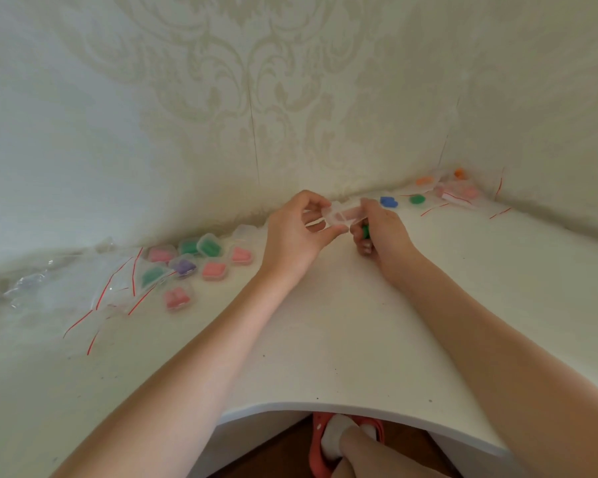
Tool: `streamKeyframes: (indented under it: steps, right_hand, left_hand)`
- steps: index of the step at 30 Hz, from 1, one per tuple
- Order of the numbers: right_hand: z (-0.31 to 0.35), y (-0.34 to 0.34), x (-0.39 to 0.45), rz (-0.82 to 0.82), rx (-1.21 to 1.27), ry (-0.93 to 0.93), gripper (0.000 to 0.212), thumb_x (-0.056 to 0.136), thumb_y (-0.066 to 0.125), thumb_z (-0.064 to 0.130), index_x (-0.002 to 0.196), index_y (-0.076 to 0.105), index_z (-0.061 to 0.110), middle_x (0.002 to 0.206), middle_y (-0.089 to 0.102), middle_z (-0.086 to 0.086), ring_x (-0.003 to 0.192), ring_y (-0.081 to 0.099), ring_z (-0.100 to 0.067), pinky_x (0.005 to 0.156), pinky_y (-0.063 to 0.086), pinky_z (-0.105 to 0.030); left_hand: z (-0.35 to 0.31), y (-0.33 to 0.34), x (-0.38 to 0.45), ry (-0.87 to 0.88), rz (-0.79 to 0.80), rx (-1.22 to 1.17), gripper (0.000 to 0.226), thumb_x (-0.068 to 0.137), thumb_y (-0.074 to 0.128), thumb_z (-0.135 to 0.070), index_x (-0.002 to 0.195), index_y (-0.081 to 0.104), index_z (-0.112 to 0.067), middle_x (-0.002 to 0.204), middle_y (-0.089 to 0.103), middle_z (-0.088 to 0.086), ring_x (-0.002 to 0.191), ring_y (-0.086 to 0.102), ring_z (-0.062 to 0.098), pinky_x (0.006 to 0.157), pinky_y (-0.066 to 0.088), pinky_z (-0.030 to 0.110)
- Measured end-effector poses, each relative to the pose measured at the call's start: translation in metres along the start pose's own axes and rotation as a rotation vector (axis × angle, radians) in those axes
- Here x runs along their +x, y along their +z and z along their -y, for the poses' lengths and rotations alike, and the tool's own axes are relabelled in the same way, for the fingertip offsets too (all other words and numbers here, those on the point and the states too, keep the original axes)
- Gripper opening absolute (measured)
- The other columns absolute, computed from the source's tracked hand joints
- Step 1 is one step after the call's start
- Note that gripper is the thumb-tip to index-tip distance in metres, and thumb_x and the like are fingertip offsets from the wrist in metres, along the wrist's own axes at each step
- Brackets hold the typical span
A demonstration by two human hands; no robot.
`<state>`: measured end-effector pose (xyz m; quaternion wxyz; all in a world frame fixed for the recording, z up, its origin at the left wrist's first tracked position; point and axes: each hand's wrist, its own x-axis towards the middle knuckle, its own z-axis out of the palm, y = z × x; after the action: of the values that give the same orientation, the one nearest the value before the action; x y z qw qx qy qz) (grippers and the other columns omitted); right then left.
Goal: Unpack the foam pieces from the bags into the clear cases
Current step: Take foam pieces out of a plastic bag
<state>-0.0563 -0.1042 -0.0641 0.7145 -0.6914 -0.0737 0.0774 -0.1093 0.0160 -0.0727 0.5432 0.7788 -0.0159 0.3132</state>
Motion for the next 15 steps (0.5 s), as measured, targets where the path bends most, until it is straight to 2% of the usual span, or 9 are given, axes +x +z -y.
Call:
streamKeyframes:
  steps: [2, 5, 8, 11, 15]
  right_hand:
    - [0.000, -0.002, 0.001, -0.005, 0.066, 0.036, 0.038, 0.098, 0.038, 0.029, 0.068, 0.055, 0.014, 0.047, 0.042, 0.002, 0.040, 0.028, -0.012, 0.044, 0.021, -0.025]
    - [-0.001, -0.003, 0.004, 0.031, 0.029, 0.036, 0.036, 0.098, 0.041, 0.033, 0.071, 0.054, 0.012, 0.045, 0.043, 0.002, 0.039, 0.028, -0.011, 0.043, 0.021, -0.025]
    - [-0.002, -0.001, 0.005, 0.045, 0.031, 0.049, 0.039, 0.098, 0.038, 0.037, 0.074, 0.057, 0.012, 0.049, 0.046, 0.000, 0.042, 0.030, -0.012, 0.043, 0.023, -0.024]
    - [0.001, 0.002, 0.003, 0.024, 0.193, 0.091, 0.041, 0.096, 0.027, 0.020, 0.076, 0.061, 0.009, 0.060, 0.049, -0.006, 0.048, 0.030, -0.014, 0.048, 0.025, -0.024]
    - [-0.002, -0.003, 0.007, -0.013, 0.133, -0.015, 0.033, 0.088, 0.028, -0.008, 0.090, 0.058, 0.008, 0.077, 0.057, -0.006, 0.057, 0.042, -0.011, 0.052, 0.033, -0.021]
  left_hand:
    - [0.001, 0.001, 0.000, -0.055, 0.022, -0.020, 0.034, 0.068, 0.081, -0.005, 0.091, 0.057, -0.014, 0.090, 0.062, -0.005, 0.088, 0.064, 0.012, 0.073, 0.053, 0.015]
    - [0.007, 0.003, 0.000, -0.078, 0.070, 0.046, 0.041, 0.069, 0.082, -0.012, 0.102, 0.061, -0.021, 0.091, 0.058, -0.006, 0.086, 0.059, 0.009, 0.076, 0.048, 0.014]
    - [0.013, 0.004, 0.001, -0.077, 0.078, 0.084, 0.047, 0.069, 0.082, -0.013, 0.112, 0.063, -0.019, 0.101, 0.060, 0.003, 0.080, 0.057, 0.005, 0.069, 0.043, 0.004]
    - [0.018, 0.003, 0.005, -0.088, 0.004, 0.120, 0.044, 0.069, 0.082, -0.013, 0.110, 0.065, -0.016, 0.106, 0.063, 0.008, 0.078, 0.057, 0.000, 0.066, 0.042, 0.001]
    - [0.025, -0.001, 0.011, -0.124, -0.100, 0.145, 0.046, 0.068, 0.082, -0.018, 0.111, 0.066, -0.013, 0.106, 0.064, 0.008, 0.077, 0.060, 0.003, 0.065, 0.043, 0.002]
